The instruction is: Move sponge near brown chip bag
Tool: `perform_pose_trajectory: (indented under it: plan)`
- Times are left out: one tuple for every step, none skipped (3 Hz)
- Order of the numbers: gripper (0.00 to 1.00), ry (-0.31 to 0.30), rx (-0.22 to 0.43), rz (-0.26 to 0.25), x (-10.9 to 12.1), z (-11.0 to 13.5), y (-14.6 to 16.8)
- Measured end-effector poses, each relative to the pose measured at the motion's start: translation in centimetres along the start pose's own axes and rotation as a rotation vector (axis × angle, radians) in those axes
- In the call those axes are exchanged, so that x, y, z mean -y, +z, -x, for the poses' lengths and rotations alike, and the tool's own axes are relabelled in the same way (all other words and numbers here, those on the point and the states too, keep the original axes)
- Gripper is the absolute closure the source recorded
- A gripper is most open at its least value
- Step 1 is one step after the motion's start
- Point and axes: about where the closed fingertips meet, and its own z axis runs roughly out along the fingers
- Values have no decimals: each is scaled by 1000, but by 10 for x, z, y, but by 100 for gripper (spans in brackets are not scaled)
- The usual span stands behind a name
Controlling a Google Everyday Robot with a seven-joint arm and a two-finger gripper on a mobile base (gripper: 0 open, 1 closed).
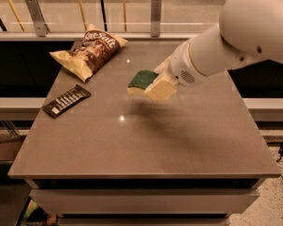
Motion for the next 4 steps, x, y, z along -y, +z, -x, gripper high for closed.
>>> perform_pose_trajectory:
  plan:
    - [100,-30,-17,-17,30,23,-2]
    - [100,-49,8,-16,55,39,7]
    - [100,-52,35,-10,78,49,23]
    - [100,-41,45,-3,96,53,46]
